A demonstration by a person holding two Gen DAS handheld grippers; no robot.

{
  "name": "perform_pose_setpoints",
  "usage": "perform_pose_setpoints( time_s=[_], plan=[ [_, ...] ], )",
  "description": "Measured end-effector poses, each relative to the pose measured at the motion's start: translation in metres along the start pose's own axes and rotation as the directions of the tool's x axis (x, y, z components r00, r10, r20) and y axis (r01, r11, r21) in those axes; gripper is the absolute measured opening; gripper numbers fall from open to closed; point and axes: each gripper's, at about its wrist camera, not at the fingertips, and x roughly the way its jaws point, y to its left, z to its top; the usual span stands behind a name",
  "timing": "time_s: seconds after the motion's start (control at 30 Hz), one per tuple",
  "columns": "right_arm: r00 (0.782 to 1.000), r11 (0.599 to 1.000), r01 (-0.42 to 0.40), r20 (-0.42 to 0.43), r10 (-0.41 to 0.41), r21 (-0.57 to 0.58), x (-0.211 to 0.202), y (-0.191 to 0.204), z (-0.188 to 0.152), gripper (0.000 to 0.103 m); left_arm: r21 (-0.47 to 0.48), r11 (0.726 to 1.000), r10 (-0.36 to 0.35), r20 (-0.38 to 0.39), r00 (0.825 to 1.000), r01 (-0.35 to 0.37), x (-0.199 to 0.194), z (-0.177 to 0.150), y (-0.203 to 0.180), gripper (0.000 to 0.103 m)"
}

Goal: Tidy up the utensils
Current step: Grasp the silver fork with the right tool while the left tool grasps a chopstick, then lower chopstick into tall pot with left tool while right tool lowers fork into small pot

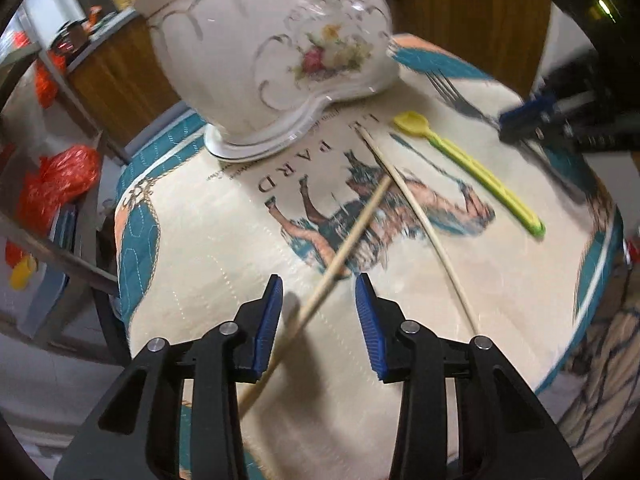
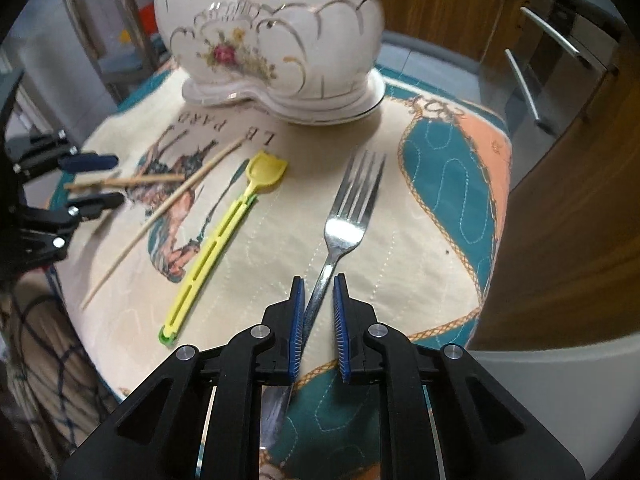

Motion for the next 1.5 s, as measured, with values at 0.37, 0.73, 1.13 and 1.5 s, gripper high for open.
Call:
perform_pose_setpoints(
  time_s=[0.37,0.73,1.13,1.5],
  plan=[
    [0.982,1.000,-0.013,-0.188,0.017,0.026,0.016,-0.001,0.030,0.013,0.212,0.972,-0.050,-0.229,0.972,0.100,0.013,0.031,-0.016,0.005],
    [0.993,0.982,-0.111,-0.010,0.114,0.155,0.000,-0.024,0.009,0.006,0.107,0.988,-0.100,-0.076,0.992,0.108,-0.010,0.013,0.011,0.004],
    [0.898,0.914,-0.343,0.361,0.251,0.217,-0.049,-0.030,-0.003,0.006,-0.185,0.926,-0.237,0.397,0.887,0.330,-0.078,0.005,0.049,0.004],
    [0.755,0.877,-0.457,0.585,0.295,0.147,-0.090,-0.026,-0.001,0.006,-0.246,0.867,-0.219,0.595,0.773,0.434,-0.095,0.026,0.045,0.004]
  ],
)
